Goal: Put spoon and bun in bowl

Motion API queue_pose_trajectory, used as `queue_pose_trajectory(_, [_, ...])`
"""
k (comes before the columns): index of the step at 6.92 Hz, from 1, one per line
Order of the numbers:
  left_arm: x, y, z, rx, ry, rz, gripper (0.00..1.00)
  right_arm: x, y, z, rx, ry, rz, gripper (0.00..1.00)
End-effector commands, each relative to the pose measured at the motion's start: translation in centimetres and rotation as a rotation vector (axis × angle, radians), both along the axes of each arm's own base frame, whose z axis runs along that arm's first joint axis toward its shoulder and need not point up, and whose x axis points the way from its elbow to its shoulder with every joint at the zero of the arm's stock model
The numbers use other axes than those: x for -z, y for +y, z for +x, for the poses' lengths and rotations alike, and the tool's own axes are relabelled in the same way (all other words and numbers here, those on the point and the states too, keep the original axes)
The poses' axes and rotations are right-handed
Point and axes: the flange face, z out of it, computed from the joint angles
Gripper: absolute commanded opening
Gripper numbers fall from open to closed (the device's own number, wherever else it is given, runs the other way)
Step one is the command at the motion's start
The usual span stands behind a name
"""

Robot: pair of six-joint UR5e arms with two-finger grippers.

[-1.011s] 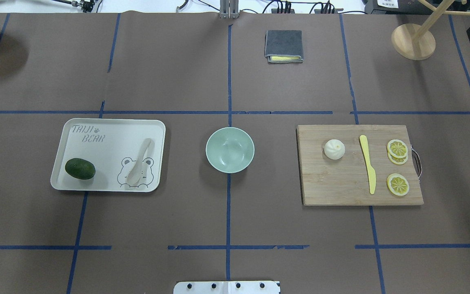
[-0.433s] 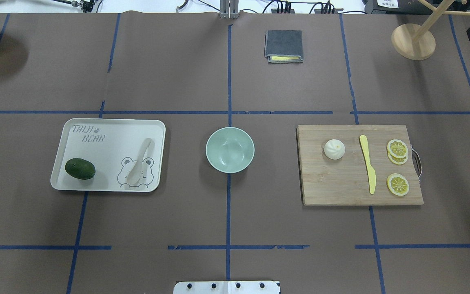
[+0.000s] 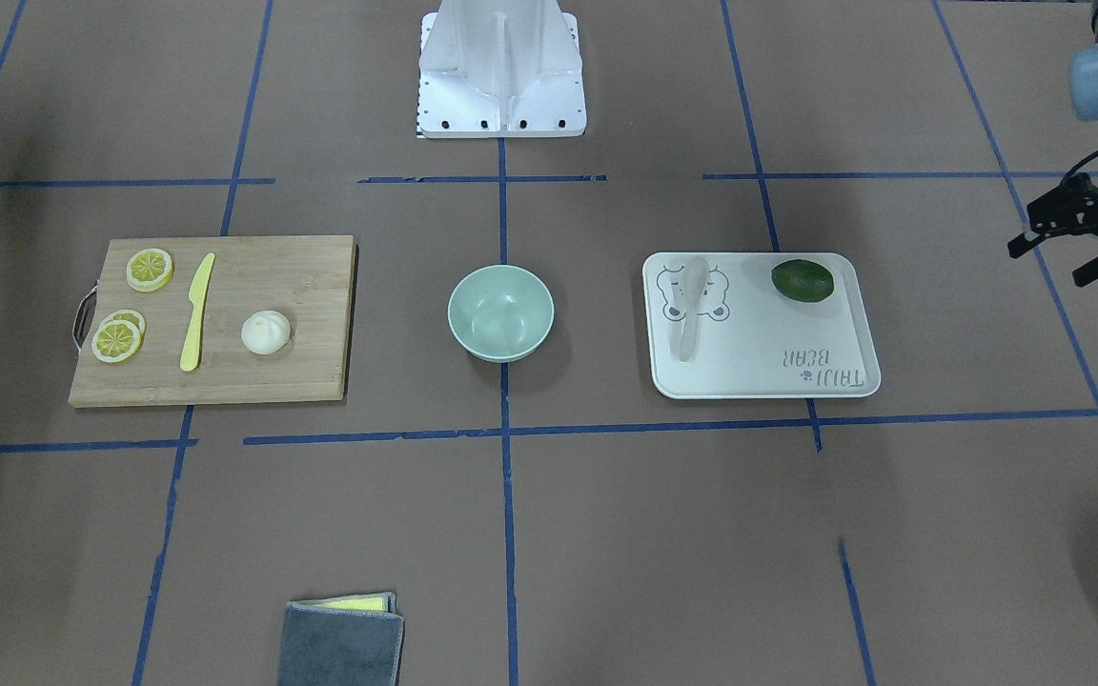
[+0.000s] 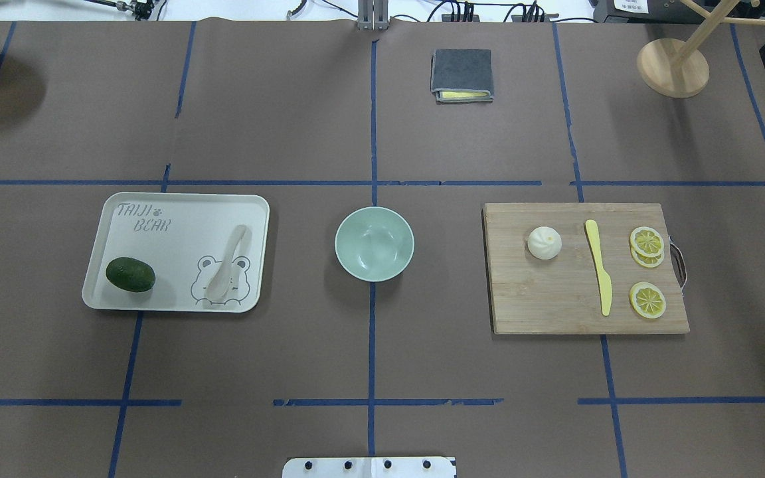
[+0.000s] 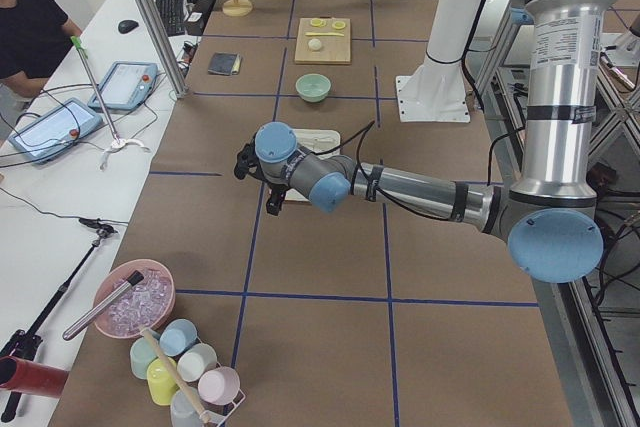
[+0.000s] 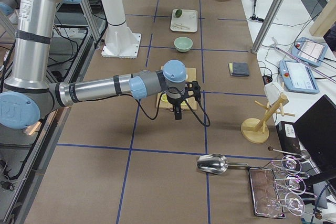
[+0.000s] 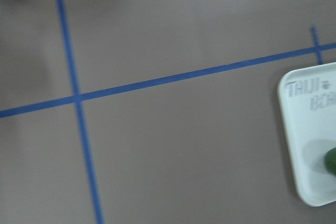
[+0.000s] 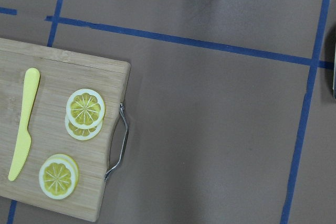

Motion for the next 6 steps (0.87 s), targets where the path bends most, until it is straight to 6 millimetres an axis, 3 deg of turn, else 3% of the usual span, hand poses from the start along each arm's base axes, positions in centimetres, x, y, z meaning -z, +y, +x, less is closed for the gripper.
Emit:
queue_pose_trajectory(1, [6.6,-0.5,12.3,0.075,0.014,0.023,1.00,0.4,-0.1,-0.6,0.008,-0.011,0.025,1.00])
queue_pose_trajectory(4, [13.5,0.4,29.4,0.097,-0.051,-0.021,0.99,0.3,-0.1,-0.7,0.013,-0.016,0.025,1.00])
queue_pose_trajectory(5, [14.3,1.2,31.6,0.090,-0.086,-0.020,0.98,0.4,-0.1,-0.7,0.012,-0.017,0.024,1.00])
queue_pose_trajectory(6, [13.1,2.1,32.8,0.066,-0.107,-0.025,0.95,0.3,-0.1,-0.7,0.011,-0.017,0.020,1.00])
